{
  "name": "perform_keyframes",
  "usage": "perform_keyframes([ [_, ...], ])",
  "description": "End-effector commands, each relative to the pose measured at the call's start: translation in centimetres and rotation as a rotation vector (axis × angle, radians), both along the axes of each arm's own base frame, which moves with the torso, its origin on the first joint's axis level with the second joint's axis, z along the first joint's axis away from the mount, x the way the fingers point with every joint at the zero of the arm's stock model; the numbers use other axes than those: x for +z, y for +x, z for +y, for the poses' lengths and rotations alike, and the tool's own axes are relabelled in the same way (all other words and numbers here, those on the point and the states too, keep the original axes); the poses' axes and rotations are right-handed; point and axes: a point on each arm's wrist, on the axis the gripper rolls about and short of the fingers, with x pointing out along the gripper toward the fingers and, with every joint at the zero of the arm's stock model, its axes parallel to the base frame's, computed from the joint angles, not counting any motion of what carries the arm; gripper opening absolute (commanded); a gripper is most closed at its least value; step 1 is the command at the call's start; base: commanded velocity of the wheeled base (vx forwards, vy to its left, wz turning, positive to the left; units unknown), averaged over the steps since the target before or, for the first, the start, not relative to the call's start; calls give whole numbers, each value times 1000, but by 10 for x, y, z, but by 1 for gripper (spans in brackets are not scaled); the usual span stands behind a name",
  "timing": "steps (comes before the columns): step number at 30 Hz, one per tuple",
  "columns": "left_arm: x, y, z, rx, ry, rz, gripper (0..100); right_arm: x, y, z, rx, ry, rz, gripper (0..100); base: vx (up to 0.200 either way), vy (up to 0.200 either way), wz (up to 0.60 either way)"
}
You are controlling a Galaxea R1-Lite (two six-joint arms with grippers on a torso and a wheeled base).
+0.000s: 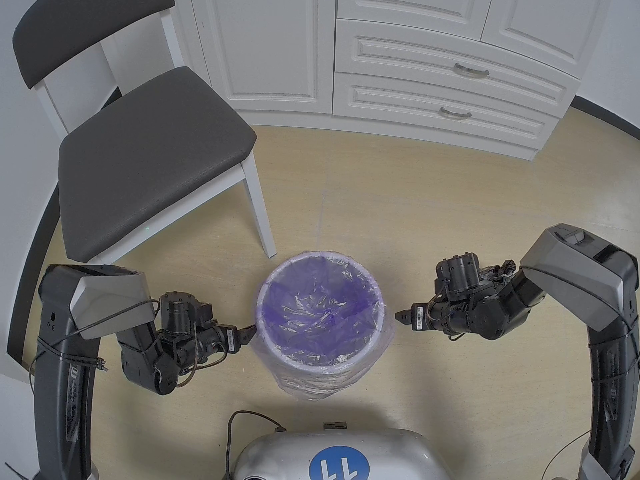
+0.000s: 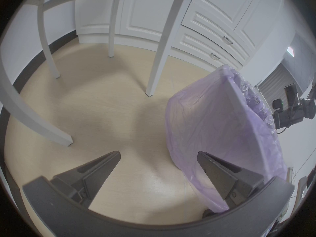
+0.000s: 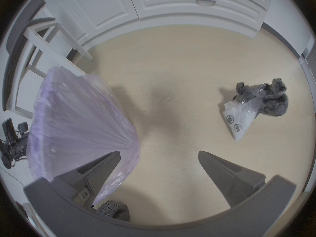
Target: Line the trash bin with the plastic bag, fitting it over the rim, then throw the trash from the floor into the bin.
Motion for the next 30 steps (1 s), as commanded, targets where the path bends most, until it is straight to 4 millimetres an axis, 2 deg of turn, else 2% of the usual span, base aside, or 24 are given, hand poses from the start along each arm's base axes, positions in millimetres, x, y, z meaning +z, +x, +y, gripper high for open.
perform_keyframes([
  [1,11,-18,5,13,0,-17,100,39,-22,2,12,15,-83,100,0,0,0],
  [5,24,-31,11,18,-5,-36,100,52,-40,4,17,6,-107,100,0,0,0],
  [11,35,-44,20,37,-12,-72,100,61,-51,5,-5,-15,-141,100,0,0,0],
  [14,42,-58,23,39,-16,-95,100,68,-61,2,-4,-13,-160,100,0,0,0],
  [22,74,-74,25,33,-32,-175,100,84,-68,-7,-53,-120,-287,100,0,0,0],
  [27,96,-98,31,27,-40,-194,100,83,-75,-13,-77,-179,-316,100,0,0,0],
  [30,103,-104,31,21,-39,-209,100,86,-73,-18,-84,-192,-343,100,0,0,0],
])
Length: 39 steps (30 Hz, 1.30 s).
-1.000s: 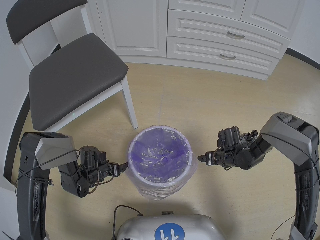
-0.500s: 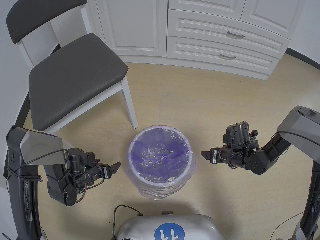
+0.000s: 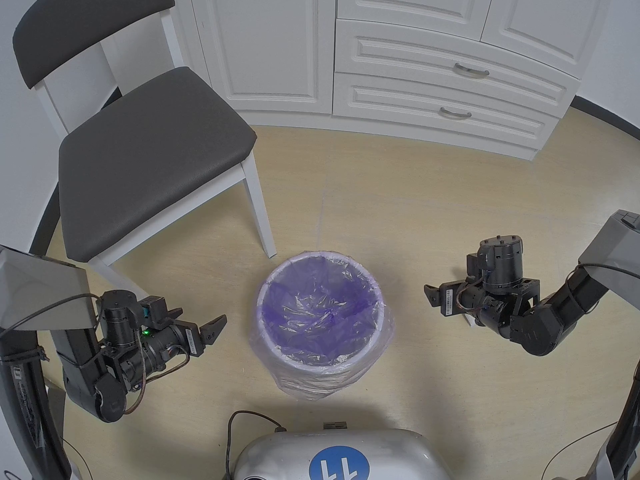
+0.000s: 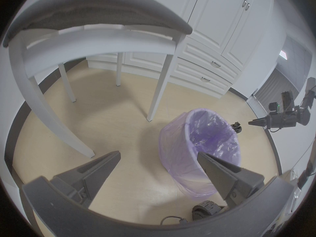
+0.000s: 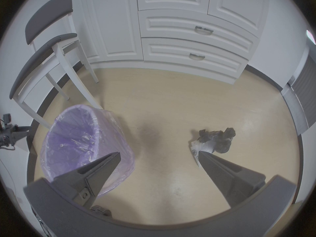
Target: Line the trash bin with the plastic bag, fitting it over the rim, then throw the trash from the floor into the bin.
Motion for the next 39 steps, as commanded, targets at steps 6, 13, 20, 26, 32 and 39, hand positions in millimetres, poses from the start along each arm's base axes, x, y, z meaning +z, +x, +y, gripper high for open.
perform_keyframes([
  [6,43,-38,5,-56,-24,-85,100,13,14,-37,-96,-36,-71,100,0,0,0],
  [13,49,-41,5,-66,-28,-105,100,22,44,-59,-146,-65,-82,100,0,0,0],
  [20,48,-41,3,-72,-28,-105,100,16,69,-80,-169,19,4,100,0,0,0],
  [26,47,-39,2,-75,-28,-102,100,7,90,-107,-256,101,92,100,0,0,0],
  [32,48,-39,2,-75,-29,-105,100,-11,110,-139,-319,192,163,100,0,0,0],
  [39,47,-39,2,-75,-29,-100,100,-33,125,-160,-353,226,179,100,0,0,0],
])
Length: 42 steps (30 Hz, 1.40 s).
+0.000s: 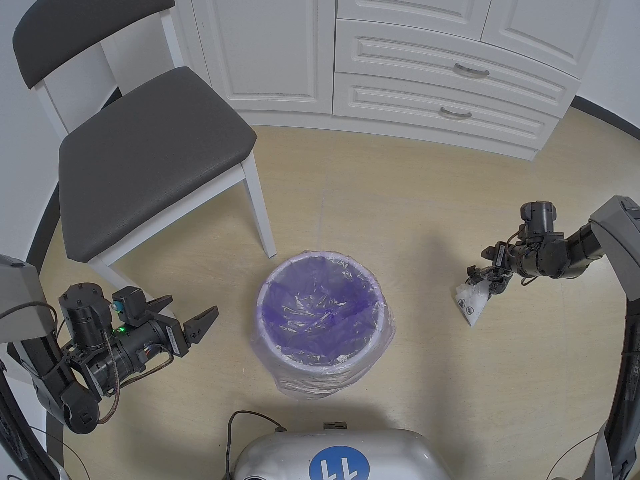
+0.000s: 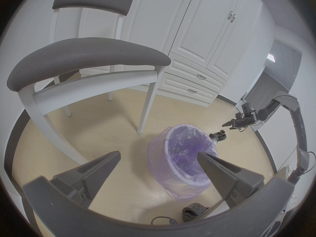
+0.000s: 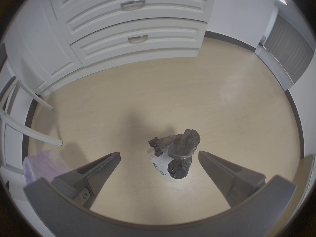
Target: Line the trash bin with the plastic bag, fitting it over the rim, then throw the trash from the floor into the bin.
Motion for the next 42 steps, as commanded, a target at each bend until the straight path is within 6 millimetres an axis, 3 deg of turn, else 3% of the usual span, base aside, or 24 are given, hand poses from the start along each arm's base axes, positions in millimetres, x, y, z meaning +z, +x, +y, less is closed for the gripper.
perform_keyframes([
  [1,-1,0,0,0,0,5,100,-31,13,-21,-42,8,42,100,0,0,0],
  [9,-5,2,0,0,2,17,100,-54,31,-37,-87,96,27,100,0,0,0],
  [19,-5,2,0,1,1,19,100,-66,36,-49,-110,103,31,100,0,0,0],
  [35,-7,4,-3,-6,3,24,100,-105,63,-52,-170,211,-11,100,0,0,0],
  [42,-7,3,-3,-6,2,22,100,-110,66,-51,-185,237,-18,100,0,0,0],
])
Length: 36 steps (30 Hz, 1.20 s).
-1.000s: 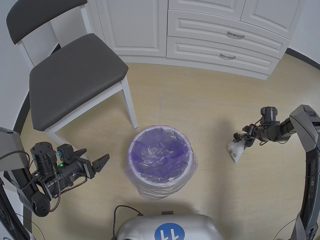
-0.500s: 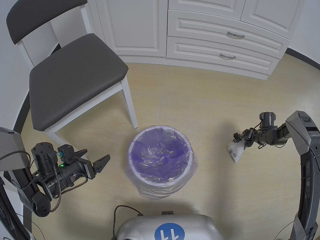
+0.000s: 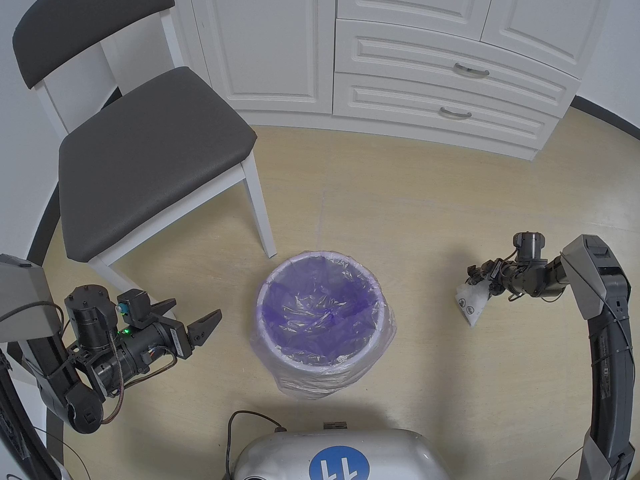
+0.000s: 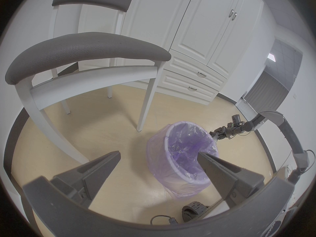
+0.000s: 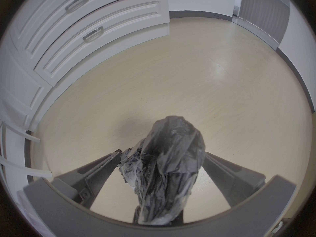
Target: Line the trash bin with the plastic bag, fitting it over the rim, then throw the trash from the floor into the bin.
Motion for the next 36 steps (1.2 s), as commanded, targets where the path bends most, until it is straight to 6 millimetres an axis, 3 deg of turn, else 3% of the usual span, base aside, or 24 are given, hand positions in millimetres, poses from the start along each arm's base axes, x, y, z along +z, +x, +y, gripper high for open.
perform_keyframes([
  [1,-1,0,0,0,0,2,100,-11,1,1,2,6,15,100,0,0,0],
  [2,-1,0,0,0,0,2,100,-13,1,2,2,5,16,0,0,0,0],
  [13,1,0,0,0,-1,-4,100,-7,-3,3,7,-1,4,0,0,0,0],
  [20,6,-2,1,4,-6,-22,100,42,-30,13,99,-23,6,0,0,0,0],
  [22,6,-2,1,4,-6,-22,100,42,-30,13,99,-23,6,0,0,0,0],
  [24,10,-3,2,7,-9,-34,100,70,-46,24,147,-50,-7,0,0,0,0],
  [32,14,-5,3,8,-11,-51,100,106,-91,31,265,-211,26,0,0,0,0],
  [36,16,-7,4,8,-14,-57,100,128,-114,44,316,-255,14,0,0,0,0],
])
